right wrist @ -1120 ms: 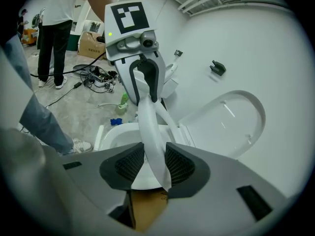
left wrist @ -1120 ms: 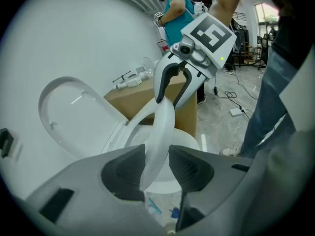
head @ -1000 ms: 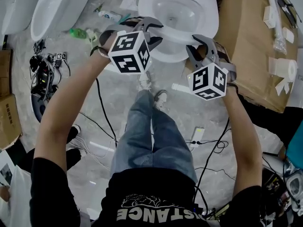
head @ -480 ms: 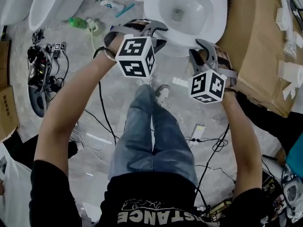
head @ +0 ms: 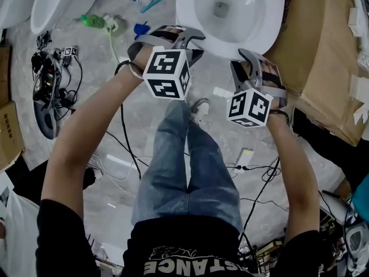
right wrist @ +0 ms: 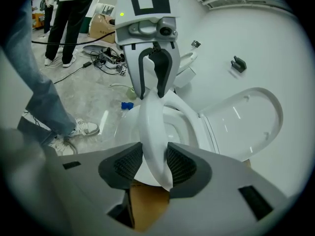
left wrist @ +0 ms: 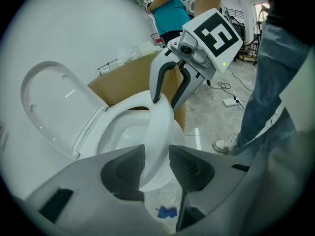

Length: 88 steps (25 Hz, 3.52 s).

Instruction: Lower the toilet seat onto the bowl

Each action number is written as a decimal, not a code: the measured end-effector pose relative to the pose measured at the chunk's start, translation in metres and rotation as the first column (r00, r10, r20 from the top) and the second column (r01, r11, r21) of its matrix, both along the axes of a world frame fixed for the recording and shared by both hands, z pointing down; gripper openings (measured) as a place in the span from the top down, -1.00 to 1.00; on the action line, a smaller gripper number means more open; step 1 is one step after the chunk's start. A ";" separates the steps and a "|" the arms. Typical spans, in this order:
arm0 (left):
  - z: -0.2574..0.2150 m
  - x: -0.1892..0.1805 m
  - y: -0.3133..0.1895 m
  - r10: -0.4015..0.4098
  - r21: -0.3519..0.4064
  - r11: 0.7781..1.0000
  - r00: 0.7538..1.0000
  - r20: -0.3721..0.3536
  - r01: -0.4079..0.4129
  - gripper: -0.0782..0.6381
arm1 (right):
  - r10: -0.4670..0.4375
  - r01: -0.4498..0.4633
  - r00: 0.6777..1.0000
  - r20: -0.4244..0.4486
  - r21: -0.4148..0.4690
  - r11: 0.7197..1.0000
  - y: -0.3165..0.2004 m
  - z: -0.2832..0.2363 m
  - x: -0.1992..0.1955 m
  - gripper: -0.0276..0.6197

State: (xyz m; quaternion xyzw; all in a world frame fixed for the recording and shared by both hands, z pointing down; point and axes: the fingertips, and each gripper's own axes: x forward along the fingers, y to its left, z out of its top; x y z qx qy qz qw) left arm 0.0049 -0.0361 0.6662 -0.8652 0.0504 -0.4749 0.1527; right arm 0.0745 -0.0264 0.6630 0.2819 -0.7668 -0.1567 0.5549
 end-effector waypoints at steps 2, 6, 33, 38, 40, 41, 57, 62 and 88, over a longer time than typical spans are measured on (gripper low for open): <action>0.009 0.000 0.001 0.004 0.007 1.000 1.000 0.008 -0.004 0.36 | -0.002 0.002 1.000 -0.009 -0.004 1.000 0.001 0.009 -0.001 0.42; 0.026 -0.001 0.005 0.013 0.012 1.000 1.000 0.026 -0.014 0.36 | -0.011 0.010 0.999 -0.033 -0.026 1.000 0.005 0.027 -0.002 0.42; 0.107 -0.007 0.010 0.069 -0.078 0.995 0.987 0.143 -0.059 0.38 | -0.049 0.038 0.998 -0.041 -0.238 0.971 0.014 0.102 -0.005 0.42; 0.110 -0.006 0.011 0.084 -0.097 0.993 0.983 0.165 -0.069 0.39 | -0.028 0.021 0.999 -0.021 -0.286 0.958 0.015 0.106 -0.005 0.42; 0.109 -0.007 0.011 0.078 -0.104 0.993 0.983 0.164 -0.061 0.39 | -0.001 0.004 1.000 0.009 -0.303 0.953 0.014 0.103 -0.006 0.42; 0.107 -0.007 0.012 0.070 -0.109 0.993 0.984 0.163 -0.053 0.40 | 0.018 -0.010 1.000 0.022 -0.313 0.950 0.015 0.101 -0.006 0.43; -0.015 0.025 -0.006 -0.250 -0.230 0.947 0.965 -0.080 0.226 0.58 | 0.421 -0.305 0.853 0.309 -0.360 0.882 -0.011 -0.014 -0.012 0.69; -0.070 0.034 -0.012 -0.349 -0.266 0.916 0.924 -0.157 0.301 0.63 | 0.486 -0.367 0.777 0.400 -0.339 0.866 -0.019 -0.077 -0.012 0.73; -0.355 0.033 -0.021 -0.672 -0.439 0.739 0.518 -0.529 0.511 0.75 | 0.475 -0.537 0.343 0.810 -0.246 0.807 -0.023 -0.371 -0.007 0.87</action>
